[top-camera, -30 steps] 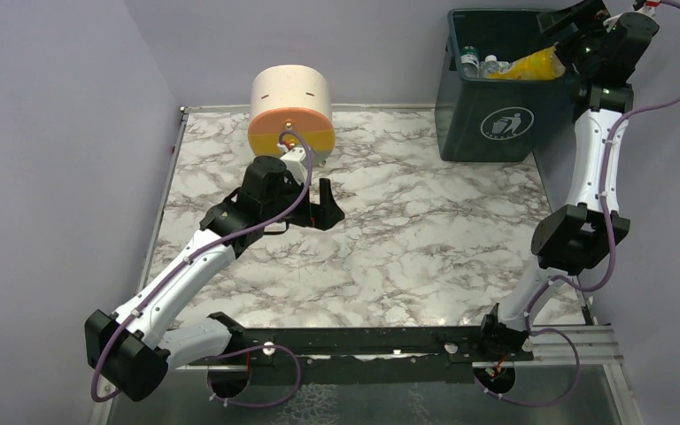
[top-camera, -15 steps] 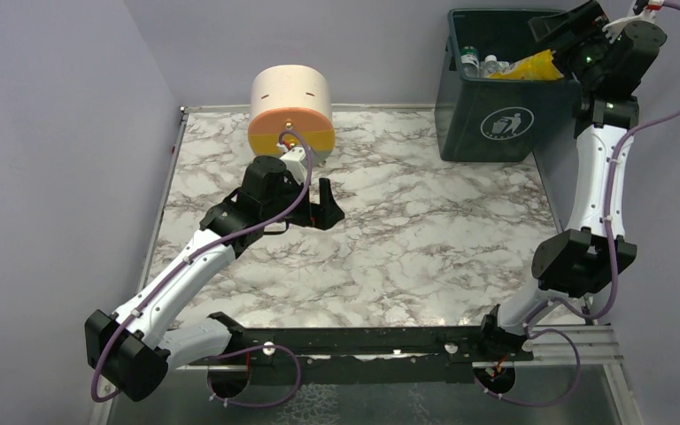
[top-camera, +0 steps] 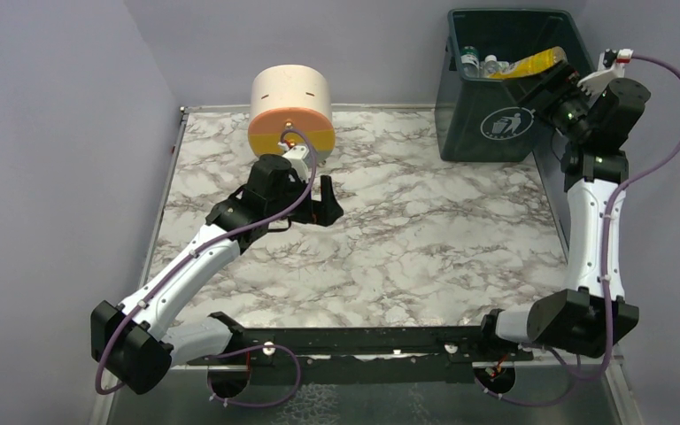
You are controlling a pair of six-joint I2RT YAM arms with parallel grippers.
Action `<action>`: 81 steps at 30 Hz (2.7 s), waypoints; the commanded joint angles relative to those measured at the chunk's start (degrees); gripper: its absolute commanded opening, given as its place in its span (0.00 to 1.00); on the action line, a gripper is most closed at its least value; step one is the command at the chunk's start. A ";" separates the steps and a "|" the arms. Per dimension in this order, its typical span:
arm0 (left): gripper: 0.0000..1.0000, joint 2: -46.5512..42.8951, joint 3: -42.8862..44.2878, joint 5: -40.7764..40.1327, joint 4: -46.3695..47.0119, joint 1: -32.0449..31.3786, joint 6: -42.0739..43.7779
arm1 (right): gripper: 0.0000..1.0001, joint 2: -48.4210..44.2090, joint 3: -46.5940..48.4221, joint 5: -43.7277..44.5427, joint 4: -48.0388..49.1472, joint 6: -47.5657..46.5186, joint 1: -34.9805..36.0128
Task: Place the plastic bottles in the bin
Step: Place the plastic bottle in the trash bin, then reset both arms
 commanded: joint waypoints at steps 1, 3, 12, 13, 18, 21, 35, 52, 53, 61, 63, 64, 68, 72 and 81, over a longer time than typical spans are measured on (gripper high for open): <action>0.99 -0.81 1.50 -8.83 1.30 0.41 0.92 | 1.00 -7.37 -8.42 -3.23 1.03 -4.11 0.08; 0.99 -0.52 1.40 -11.91 1.48 0.49 1.66 | 1.00 -10.20 -12.70 -3.42 1.31 -5.35 0.08; 0.99 -2.96 -9.30 -19.24 12.09 0.94 -0.46 | 1.00 -21.52 -28.46 5.98 0.51 -12.60 0.28; 0.99 -3.34 -11.14 -19.15 14.56 1.08 -0.83 | 1.00 -22.53 -30.55 6.43 1.71 -13.19 0.60; 0.99 -0.81 -16.93 -16.74 27.23 2.40 -2.09 | 1.00 -25.62 -42.13 8.03 10.03 -14.77 2.50; 0.99 1.91 -18.71 -16.24 32.94 2.97 -0.84 | 1.00 -27.97 -48.51 10.25 15.71 -16.19 3.35; 0.99 8.29 -24.62 -17.01 45.60 13.95 9.32 | 1.00 -24.93 -67.22 25.17 37.68 -23.00 11.16; 0.99 13.51 -31.98 -13.13 57.62 29.02 22.50 | 1.00 -7.21 -72.80 37.72 62.70 -29.10 19.31; 0.99 14.79 -32.41 -11.79 59.56 29.41 23.51 | 1.00 -6.09 -72.71 37.87 63.72 -29.26 19.32; 0.99 20.33 -33.94 -5.35 67.16 33.01 22.63 | 1.00 2.15 -72.93 41.17 72.36 -30.43 21.64; 0.99 20.72 -34.20 -5.68 68.59 33.01 22.68 | 1.00 4.24 -72.71 42.83 74.27 -31.24 22.92; 0.99 20.72 -34.40 -6.43 69.36 33.02 22.60 | 1.00 5.63 -72.75 43.17 75.56 -31.71 23.51; 0.99 20.64 -35.74 -8.82 73.29 33.00 23.15 | 1.00 6.77 -72.59 44.20 76.50 -31.95 24.16; 0.99 20.49 -36.80 -9.45 76.06 32.99 24.10 | 1.00 7.43 -72.07 44.98 75.54 -30.93 24.16; 0.99 19.83 -39.66 -9.42 82.52 33.02 24.34 | 1.00 8.89 -71.85 43.66 76.90 -31.94 24.16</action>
